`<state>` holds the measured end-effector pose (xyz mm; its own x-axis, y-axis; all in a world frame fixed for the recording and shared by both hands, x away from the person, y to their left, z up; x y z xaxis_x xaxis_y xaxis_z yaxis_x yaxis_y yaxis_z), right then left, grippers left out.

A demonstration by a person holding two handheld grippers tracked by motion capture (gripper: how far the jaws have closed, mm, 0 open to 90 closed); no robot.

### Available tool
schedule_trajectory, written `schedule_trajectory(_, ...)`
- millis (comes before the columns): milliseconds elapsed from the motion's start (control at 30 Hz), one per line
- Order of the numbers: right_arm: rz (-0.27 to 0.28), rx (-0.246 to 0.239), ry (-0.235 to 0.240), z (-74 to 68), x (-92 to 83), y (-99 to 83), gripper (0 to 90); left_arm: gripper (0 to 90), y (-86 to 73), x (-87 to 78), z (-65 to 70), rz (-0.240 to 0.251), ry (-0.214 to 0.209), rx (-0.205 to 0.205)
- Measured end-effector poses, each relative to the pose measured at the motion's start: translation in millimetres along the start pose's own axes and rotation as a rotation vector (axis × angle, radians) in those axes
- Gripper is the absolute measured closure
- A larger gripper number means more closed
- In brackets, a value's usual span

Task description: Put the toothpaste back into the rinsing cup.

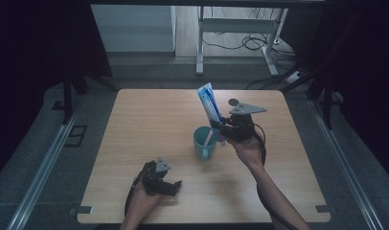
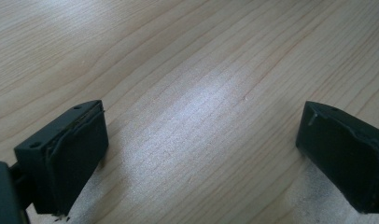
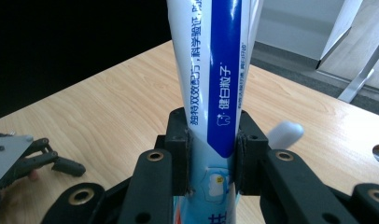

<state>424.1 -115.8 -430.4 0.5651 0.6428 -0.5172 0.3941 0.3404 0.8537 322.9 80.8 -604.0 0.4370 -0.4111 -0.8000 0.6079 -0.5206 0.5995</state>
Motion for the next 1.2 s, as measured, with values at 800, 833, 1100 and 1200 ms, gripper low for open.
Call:
schedule_trajectory(800,0.035,-0.015,-0.002,-12.8,33.9,13.6,71.3,2.5,0.0,0.0,0.2,0.0,-0.002,0.002)
schedule_trajectory(833,0.03,-0.015,-0.003,-12.6,36.8,11.3,71.2,2.5,-0.2,-0.1,0.4,-0.001,-0.004,-0.001)
schedule_trajectory(1100,0.02,-0.019,-0.011,-11.5,46.8,1.7,71.2,2.5,-0.2,-0.2,0.0,-0.003,-0.002,0.005)
schedule_trajectory(1200,0.014,-0.023,-0.011,-12.5,49.9,-1.6,71.2,2.5,-0.2,-0.2,0.0,-0.003,-0.002,0.005)
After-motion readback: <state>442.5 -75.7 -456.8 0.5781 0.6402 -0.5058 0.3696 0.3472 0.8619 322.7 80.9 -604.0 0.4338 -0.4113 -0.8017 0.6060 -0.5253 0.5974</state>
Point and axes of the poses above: each handheld gripper's, and its own axes: x roughly forward along the jaws, y roughly out of its top, z roughly to its right, the point moved 8 cm from there along x, roughly forward along the jaws, and after that the axes turned 5 degrees about -z, right-handed, at the moved point
